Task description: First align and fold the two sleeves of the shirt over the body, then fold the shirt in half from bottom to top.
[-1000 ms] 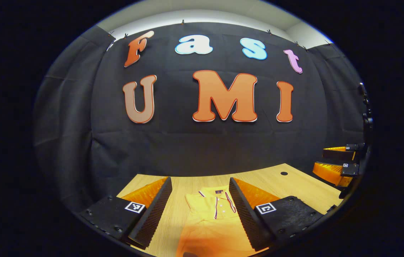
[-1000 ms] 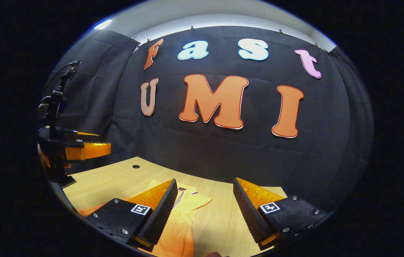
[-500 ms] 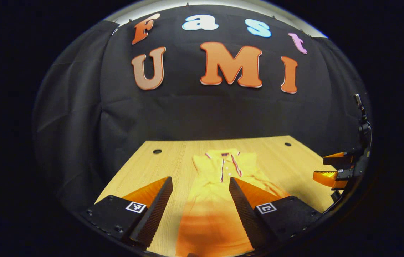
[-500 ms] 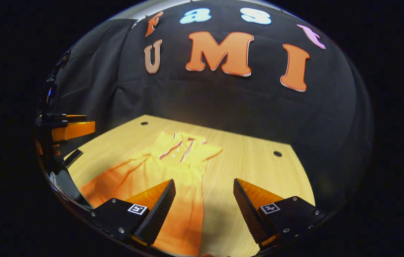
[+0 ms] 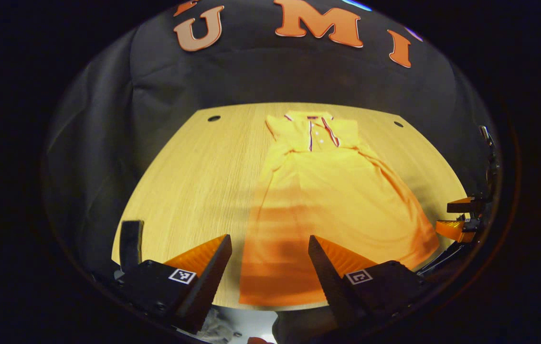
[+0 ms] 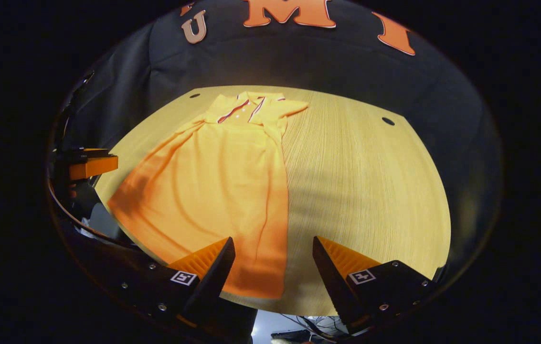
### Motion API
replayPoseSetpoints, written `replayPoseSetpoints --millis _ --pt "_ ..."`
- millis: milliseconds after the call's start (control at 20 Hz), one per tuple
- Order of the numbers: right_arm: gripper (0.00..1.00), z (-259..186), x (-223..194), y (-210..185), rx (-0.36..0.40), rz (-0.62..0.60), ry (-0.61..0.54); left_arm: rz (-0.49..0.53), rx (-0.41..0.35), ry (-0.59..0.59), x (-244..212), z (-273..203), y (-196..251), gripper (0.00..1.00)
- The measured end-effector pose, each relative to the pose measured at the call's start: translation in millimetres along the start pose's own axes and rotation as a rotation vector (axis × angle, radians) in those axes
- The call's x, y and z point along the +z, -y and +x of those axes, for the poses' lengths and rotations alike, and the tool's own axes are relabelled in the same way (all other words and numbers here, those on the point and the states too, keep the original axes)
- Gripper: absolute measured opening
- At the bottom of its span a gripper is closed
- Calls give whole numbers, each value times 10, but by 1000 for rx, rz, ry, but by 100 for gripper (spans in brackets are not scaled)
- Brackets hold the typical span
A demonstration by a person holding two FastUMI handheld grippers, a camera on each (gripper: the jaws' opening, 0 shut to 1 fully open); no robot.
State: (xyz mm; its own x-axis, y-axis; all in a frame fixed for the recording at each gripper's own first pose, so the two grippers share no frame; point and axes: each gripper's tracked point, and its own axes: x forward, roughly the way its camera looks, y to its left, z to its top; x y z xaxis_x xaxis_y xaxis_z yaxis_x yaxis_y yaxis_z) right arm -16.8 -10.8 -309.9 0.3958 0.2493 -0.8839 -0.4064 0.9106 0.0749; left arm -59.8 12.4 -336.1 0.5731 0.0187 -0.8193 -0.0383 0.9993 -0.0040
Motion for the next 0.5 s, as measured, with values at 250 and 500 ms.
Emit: replayPoseSetpoints --millis 250,500 --pt "99 209 -233 -154 7 -12 -127 -49 -21 -198 -511 161 26 98" --pt "99 255 -354 -214 4 21 -189 -99 8 -271 -734 376 -88 99"
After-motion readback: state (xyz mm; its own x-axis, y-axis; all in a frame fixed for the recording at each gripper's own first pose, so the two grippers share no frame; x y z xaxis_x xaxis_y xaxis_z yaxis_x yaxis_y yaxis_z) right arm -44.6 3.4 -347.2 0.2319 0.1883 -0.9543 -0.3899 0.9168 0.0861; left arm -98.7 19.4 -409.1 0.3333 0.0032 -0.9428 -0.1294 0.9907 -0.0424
